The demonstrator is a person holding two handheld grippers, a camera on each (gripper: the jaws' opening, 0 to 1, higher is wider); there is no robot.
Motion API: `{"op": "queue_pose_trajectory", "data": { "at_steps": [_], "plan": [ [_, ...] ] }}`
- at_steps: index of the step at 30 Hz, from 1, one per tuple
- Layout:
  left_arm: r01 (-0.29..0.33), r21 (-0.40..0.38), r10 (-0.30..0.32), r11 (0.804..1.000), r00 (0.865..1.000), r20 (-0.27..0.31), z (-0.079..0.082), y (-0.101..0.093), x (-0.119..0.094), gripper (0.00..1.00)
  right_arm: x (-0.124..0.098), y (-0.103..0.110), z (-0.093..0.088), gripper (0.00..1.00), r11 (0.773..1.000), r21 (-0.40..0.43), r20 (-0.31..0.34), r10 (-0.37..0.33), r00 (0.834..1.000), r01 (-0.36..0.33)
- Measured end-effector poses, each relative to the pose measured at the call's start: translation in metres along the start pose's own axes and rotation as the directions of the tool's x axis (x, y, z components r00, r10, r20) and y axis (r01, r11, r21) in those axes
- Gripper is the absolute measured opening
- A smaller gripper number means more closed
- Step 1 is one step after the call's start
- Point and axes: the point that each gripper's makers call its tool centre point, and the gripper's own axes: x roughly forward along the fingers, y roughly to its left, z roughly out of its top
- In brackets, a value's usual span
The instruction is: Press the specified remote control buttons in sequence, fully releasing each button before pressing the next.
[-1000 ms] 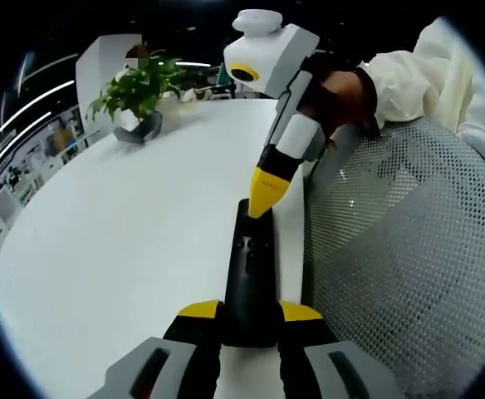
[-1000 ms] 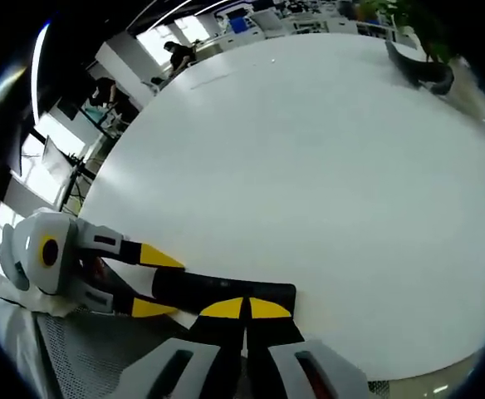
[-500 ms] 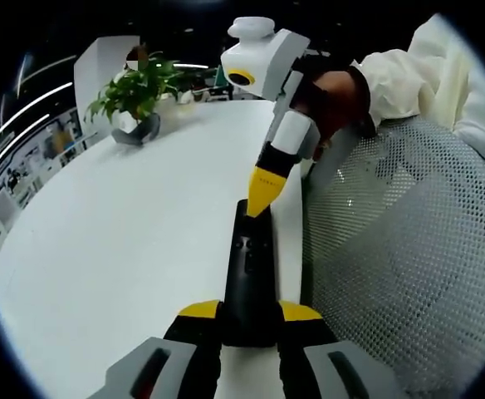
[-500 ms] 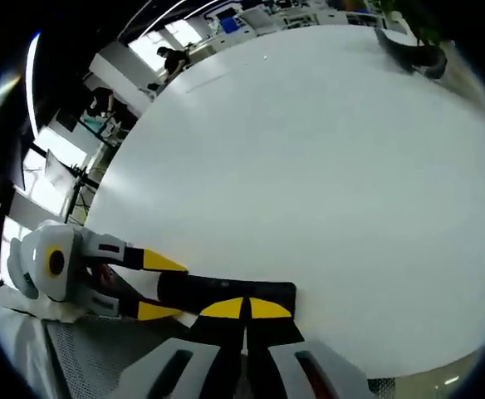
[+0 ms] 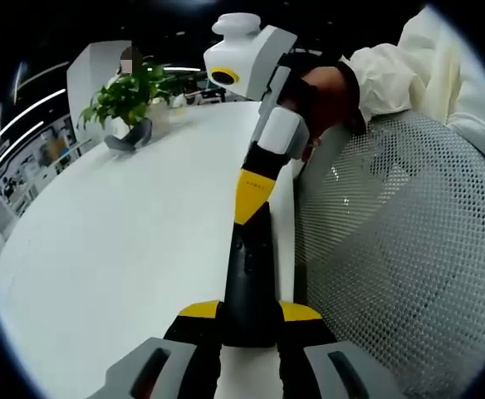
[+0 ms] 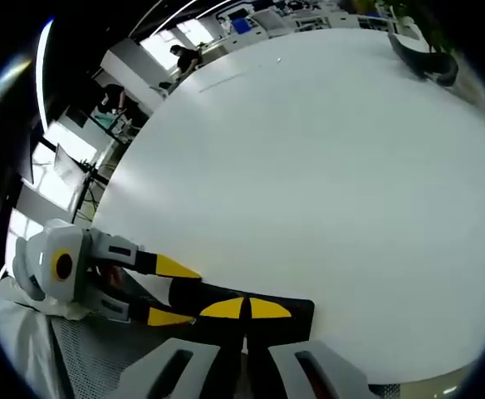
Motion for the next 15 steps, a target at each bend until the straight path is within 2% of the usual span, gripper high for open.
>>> {"op": "queue_pose_trajectory", "data": {
  "at_steps": [9, 15],
  "plan": [
    [0.003, -0.009, -0.003, 1.0, 1.0, 0.004, -0.0008, -0.0006, -0.0001, 0.25, 0.0025, -0.0016, -0.0029, 0.0, 1.0, -0.001, -0.013, -0.018, 1.0, 0.017],
    [0.003, -0.012, -0.003, 1.0, 1.0, 0.007, -0.0005, -0.0005, -0.0002, 0.25, 0.0031, -0.0014, -0.003, 0.0, 0.998, -0.035, -0.01, -0.044, 0.999, 0.044]
  ]
}}
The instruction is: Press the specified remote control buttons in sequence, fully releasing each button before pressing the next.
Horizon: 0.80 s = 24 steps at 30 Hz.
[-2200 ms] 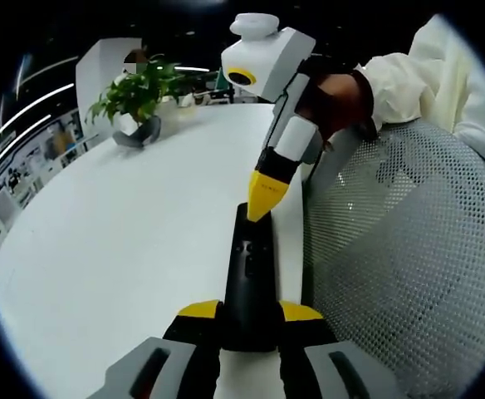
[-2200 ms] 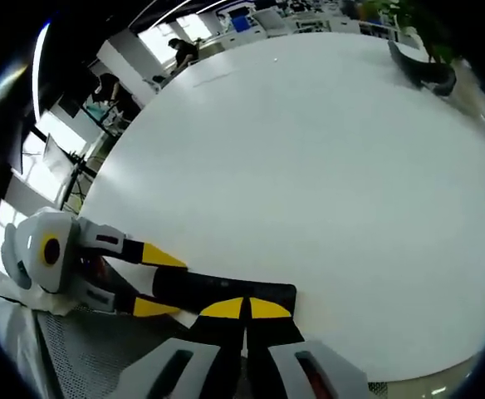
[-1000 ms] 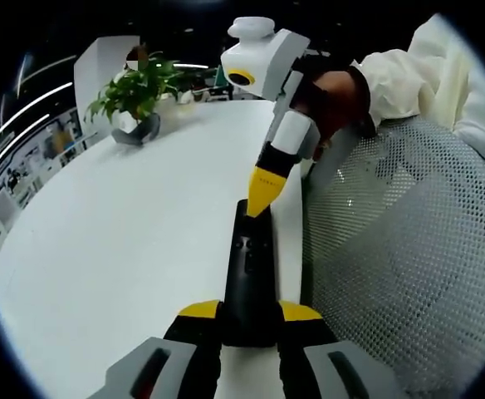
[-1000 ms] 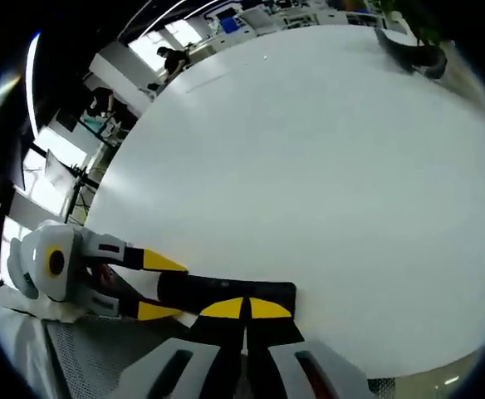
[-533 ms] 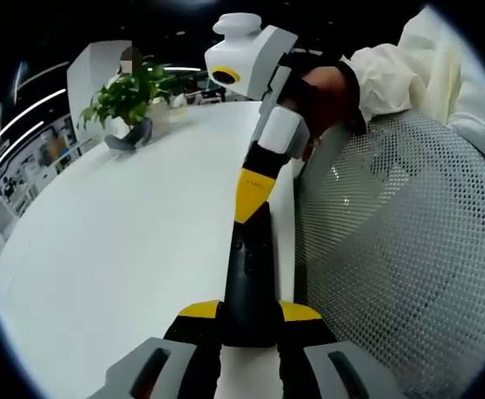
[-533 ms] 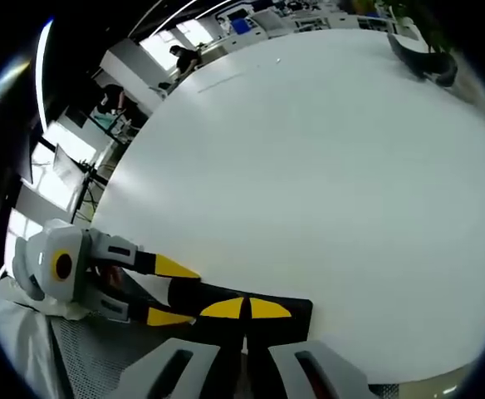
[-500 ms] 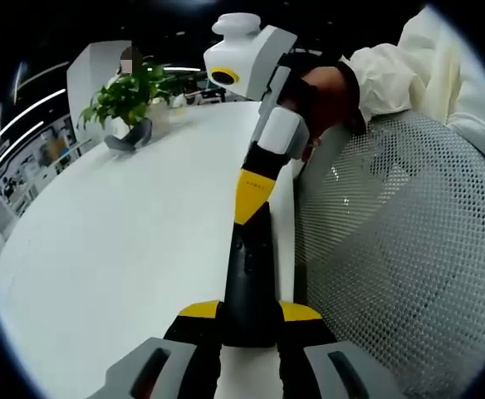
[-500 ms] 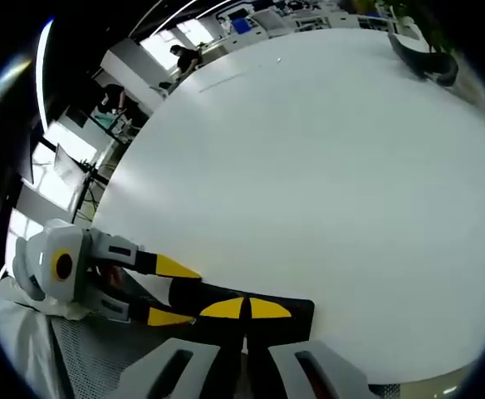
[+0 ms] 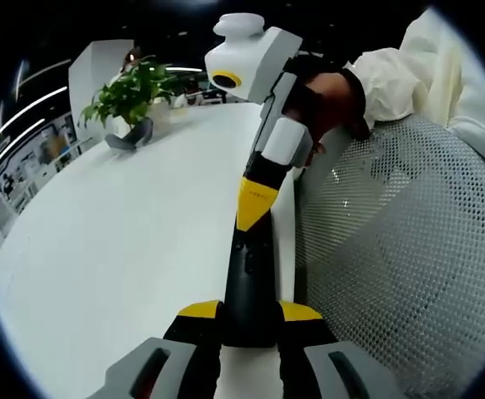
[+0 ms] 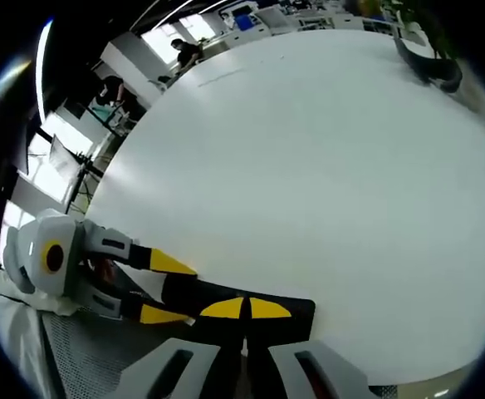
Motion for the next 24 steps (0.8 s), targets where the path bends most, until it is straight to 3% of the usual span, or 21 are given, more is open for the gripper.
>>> {"op": "queue_pose_trajectory", "data": {
  "at_steps": [21, 24],
  "plan": [
    [0.002, 0.006, -0.002, 1.0, 1.0, -0.002, 0.0, 0.0009, 0.0005, 0.24, 0.0002, -0.0001, -0.0004, 0.0, 1.0, -0.014, 0.006, -0.002, 1.0, 0.002],
    [0.003, 0.006, -0.003, 1.0, 1.0, -0.001, 0.0, 0.0009, 0.0005, 0.24, 0.0001, -0.0005, -0.0007, 0.0, 1.0, 0.014, 0.009, 0.001, 1.0, -0.001]
  ]
}}
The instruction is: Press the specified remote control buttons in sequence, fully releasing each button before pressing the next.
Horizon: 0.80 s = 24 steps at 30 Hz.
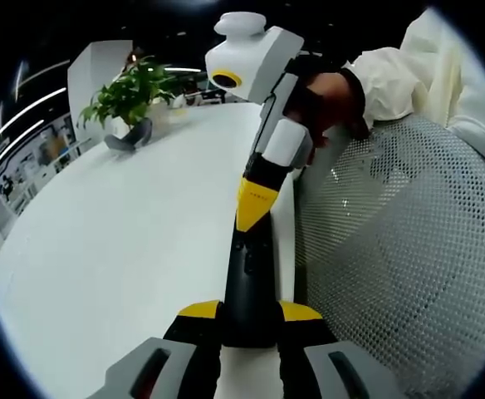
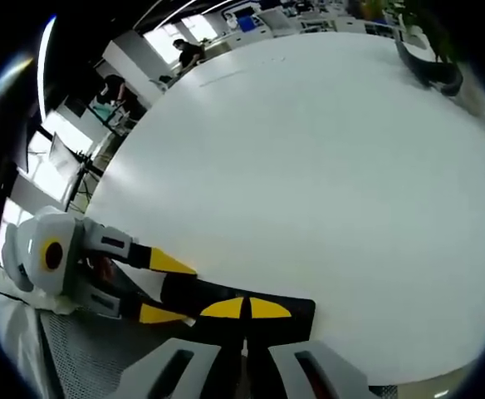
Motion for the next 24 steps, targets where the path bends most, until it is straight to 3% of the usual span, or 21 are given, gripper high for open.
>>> {"op": "queue_pose_trajectory", "data": {
  "at_steps": [6, 11, 20, 24],
  "plan": [
    [0.0, 0.0, 0.0, 1.0, 1.0, 0.0, -0.0001, 0.0001, -0.0002, 0.24, 0.0005, -0.0026, 0.0011, 0.0, 0.994, 0.112, 0.005, 0.014, 1.0, -0.014],
    [-0.001, -0.001, 0.001, 1.0, 1.0, 0.0, 0.0, 0.0001, -0.0002, 0.24, 0.0007, -0.0028, 0.0012, 0.0, 0.988, 0.156, 0.005, 0.014, 1.0, -0.014],
    [-0.003, -0.003, 0.003, 1.0, 1.0, 0.004, 0.0004, 0.0006, 0.0005, 0.24, 0.0001, -0.0023, 0.0022, 0.0, 0.987, 0.158, 0.015, 0.022, 1.0, -0.024],
    [-0.003, -0.002, 0.003, 1.0, 1.0, 0.002, 0.0003, 0.0005, 0.0006, 0.24, 0.0, 0.0007, 0.0024, 0.0, 0.994, 0.108, 0.005, -0.004, 1.0, 0.003]
  ]
}}
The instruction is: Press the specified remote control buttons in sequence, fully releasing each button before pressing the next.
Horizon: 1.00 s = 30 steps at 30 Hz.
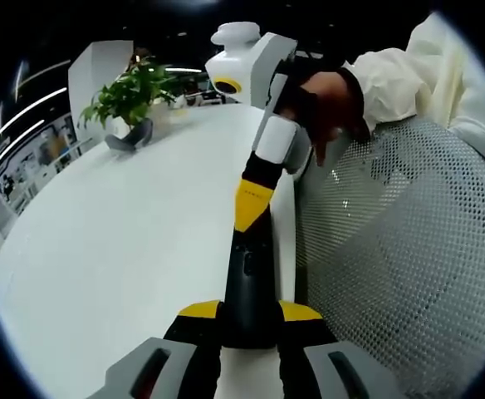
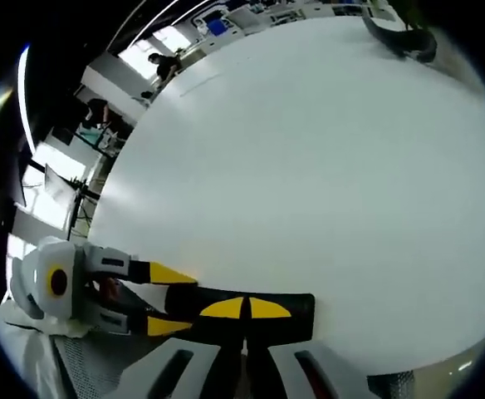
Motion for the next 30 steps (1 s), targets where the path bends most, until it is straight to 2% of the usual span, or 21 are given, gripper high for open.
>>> {"op": "queue_pose_trajectory", "data": {
  "at_steps": [5, 6, 13, 16, 22, 26, 30],
  "plan": [
    [-0.002, -0.003, 0.002, 1.0, 1.0, -0.002, 0.0, 0.0, 0.0, 0.24, -0.001, -0.001, 0.0, 0.0, 1.0, -0.004, -0.003, -0.013, 1.0, 0.013],
    [-0.002, -0.004, 0.002, 1.0, 1.0, -0.002, 0.0, 0.0, 0.0, 0.24, -0.001, 0.001, -0.002, 0.0, 1.0, -0.005, -0.023, -0.007, 1.0, 0.006],
    [-0.003, -0.008, 0.003, 1.0, 1.0, 0.0, 0.0, 0.0, 0.0, 0.24, -0.002, 0.006, -0.007, 0.0, 0.999, 0.024, -0.049, 0.024, 0.999, -0.022],
    [-0.003, -0.008, 0.003, 1.0, 1.0, 0.0, 0.0, 0.0, 0.001, 0.24, -0.002, 0.005, -0.01, 0.0, 1.0, 0.027, -0.066, 0.011, 0.998, -0.009],
    [-0.003, -0.008, 0.003, 1.0, 1.0, 0.002, 0.0, 0.0, 0.0, 0.24, -0.002, 0.005, -0.01, 0.0, 0.999, 0.047, -0.063, 0.019, 0.998, -0.016],
    [-0.003, -0.01, 0.003, 1.0, 1.0, 0.006, 0.0, 0.001, 0.001, 0.25, -0.002, 0.005, -0.01, 0.0, 0.999, 0.036, -0.066, 0.015, 0.998, -0.013],
    [-0.003, -0.01, 0.003, 1.0, 1.0, 0.008, 0.0, 0.0, 0.001, 0.25, -0.001, 0.006, -0.011, 0.0, 1.0, -0.028, -0.066, -0.01, 0.998, 0.008]
  ]
}}
